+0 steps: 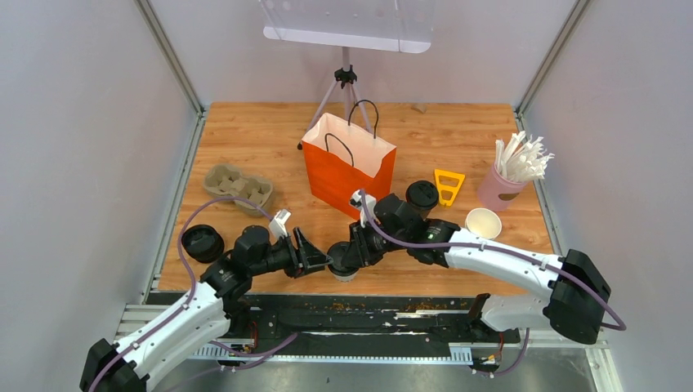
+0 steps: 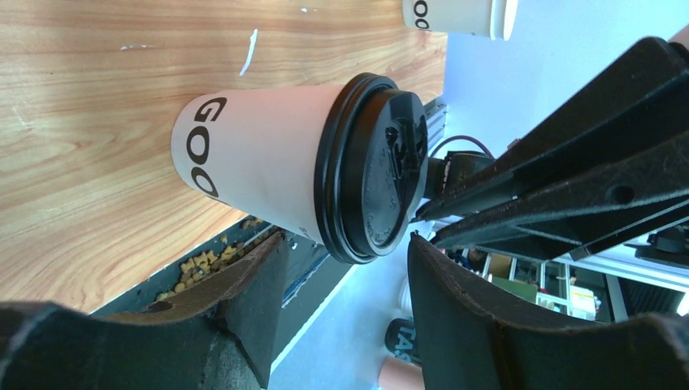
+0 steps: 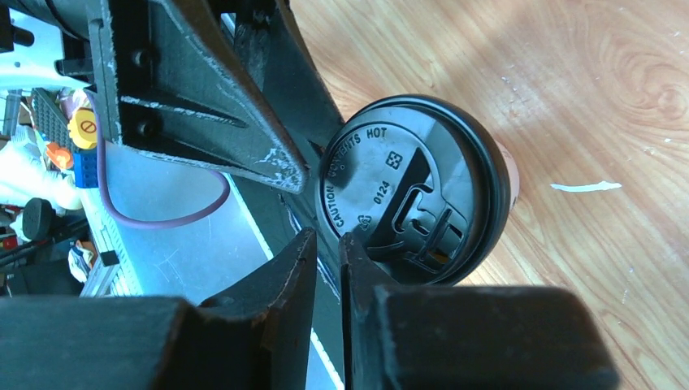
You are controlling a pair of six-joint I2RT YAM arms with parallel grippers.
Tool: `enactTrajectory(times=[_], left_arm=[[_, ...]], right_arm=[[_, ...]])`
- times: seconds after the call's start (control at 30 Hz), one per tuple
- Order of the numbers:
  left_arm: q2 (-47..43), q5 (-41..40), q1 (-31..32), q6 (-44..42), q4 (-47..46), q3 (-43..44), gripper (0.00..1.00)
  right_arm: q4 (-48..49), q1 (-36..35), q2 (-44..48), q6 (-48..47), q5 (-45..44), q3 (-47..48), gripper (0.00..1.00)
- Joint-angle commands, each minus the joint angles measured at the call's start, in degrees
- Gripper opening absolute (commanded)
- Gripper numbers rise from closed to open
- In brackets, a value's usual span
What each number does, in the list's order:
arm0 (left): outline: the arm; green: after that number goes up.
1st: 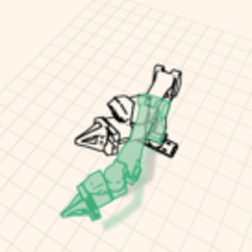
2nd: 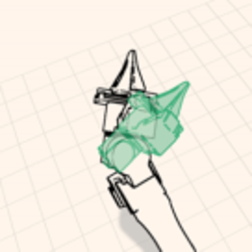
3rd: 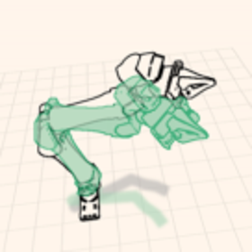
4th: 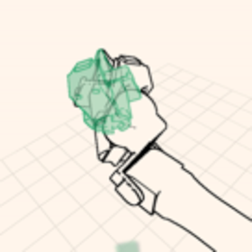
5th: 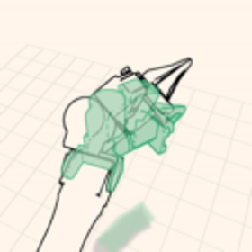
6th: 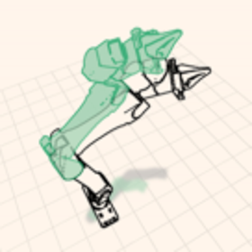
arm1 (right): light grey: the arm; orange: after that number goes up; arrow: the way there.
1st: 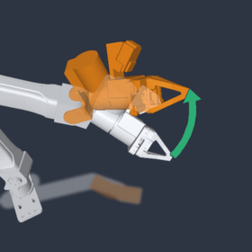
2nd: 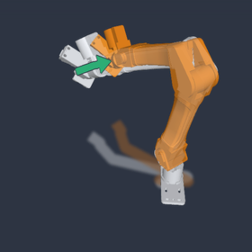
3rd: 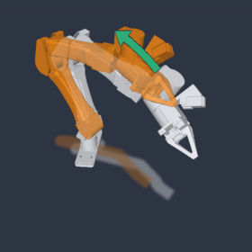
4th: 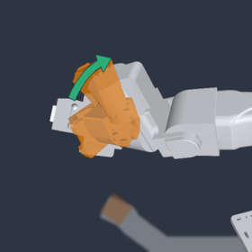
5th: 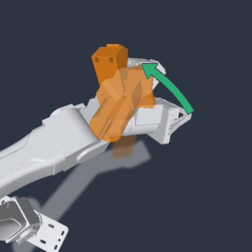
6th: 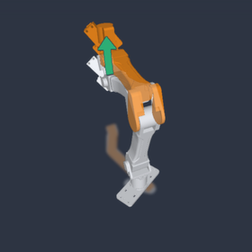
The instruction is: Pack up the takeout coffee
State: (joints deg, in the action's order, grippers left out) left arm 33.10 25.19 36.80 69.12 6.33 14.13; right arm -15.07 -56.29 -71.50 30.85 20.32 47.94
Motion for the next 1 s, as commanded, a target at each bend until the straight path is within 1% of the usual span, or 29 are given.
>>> enactTrajectory(times=[0.0,0.2,0.47,0.73,0.83,0.9,0.97], left_arm=[[2.19,0.66,0.39,-0.44,-2.45,0.15,0.62],[2.44,0.39,0.41,-0.21,-2.63,-0.43,0.61],[6.55,-1.17,0.44,-2.44,-3.98,-0.91,0.54],[9.75,-3.34,0.43,-6.67,0.42,0.56,0.49],[10.73,-3.91,0.43,-7.34,1.40,0.34,0.49],[11.02,-3.31,0.43,-7.07,0.34,0.10,0.49],[10.90,-1.65,0.46,-5.79,-2.74,-0.28,0.54]], right_arm=[[2.16,-0.67,-0.99,0.38,1.16,1.68,0.16],[4.48,-0.81,-1.71,1.51,2.26,-0.61,0.14],[4.61,-1.19,-2.59,1.22,1.84,-3.08,0.13],[5.29,-1.19,-0.74,1.37,0.37,-8.63,0.13],[5.32,-1.15,-0.07,1.57,-0.54,-10.13,0.13],[5.61,-1.10,0.04,1.71,-0.78,-10.49,0.13],[5.65,-1.10,0.21,1.89,-1.29,-9.98,0.13]])
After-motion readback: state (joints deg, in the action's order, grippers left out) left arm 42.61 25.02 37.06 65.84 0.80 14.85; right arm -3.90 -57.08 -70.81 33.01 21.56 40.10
